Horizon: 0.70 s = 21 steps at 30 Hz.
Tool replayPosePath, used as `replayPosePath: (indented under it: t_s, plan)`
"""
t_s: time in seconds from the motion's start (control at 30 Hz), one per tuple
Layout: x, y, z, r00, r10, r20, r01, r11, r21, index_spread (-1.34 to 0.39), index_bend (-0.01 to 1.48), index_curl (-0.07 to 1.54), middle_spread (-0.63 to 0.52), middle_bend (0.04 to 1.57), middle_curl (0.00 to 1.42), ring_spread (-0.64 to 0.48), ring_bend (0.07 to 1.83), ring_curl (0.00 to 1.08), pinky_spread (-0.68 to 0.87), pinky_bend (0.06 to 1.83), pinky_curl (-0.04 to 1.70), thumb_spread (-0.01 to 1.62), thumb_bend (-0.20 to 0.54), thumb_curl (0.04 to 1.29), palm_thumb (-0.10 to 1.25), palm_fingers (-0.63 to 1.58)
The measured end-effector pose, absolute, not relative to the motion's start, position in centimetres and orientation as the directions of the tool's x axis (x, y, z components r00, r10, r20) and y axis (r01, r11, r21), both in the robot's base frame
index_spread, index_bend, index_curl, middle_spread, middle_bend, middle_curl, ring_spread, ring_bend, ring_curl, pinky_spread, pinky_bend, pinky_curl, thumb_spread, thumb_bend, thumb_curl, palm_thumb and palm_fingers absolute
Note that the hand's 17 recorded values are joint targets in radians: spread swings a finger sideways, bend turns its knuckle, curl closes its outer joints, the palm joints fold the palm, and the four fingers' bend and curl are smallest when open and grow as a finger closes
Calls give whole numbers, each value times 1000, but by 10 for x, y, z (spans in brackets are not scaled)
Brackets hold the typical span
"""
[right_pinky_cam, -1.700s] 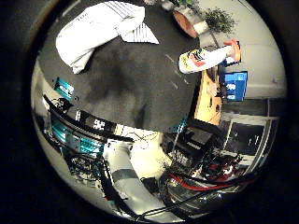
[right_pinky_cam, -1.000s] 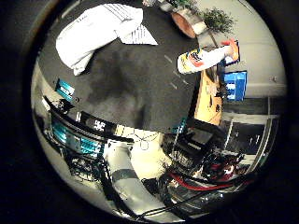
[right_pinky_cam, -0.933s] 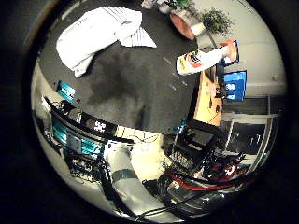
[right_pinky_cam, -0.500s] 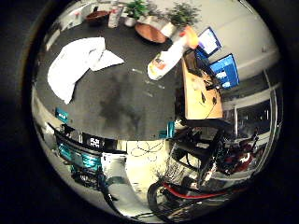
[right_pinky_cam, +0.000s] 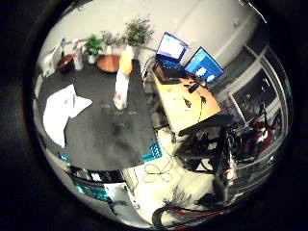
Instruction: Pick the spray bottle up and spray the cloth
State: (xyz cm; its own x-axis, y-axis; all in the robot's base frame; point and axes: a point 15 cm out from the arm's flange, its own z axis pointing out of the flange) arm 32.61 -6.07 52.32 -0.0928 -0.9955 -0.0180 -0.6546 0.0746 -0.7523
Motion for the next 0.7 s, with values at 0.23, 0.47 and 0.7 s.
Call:
replayPosePath:
  t_s: [0.23, 0.47, 0.7]
  plan:
    - [338, -85, 516, -75, -976, -203, -560, 209, -802, -432, 178, 318, 39, 182, 266, 256, 261, 223, 609, 614, 239, 998, -28, 479, 562, 287]
    - [353, -130, 472, -100, -919, -381, -487, 379, -787, -386, 182, 319, 104, 177, 264, 287, 260, 227, 618, 660, 242, 1014, -26, 480, 544, 243]
    - [369, -151, 419, -117, -857, -502, -494, 489, -719, -336, 177, 319, 141, 183, 267, 304, 267, 234, 611, 679, 241, 1029, -28, 477, 520, 215]
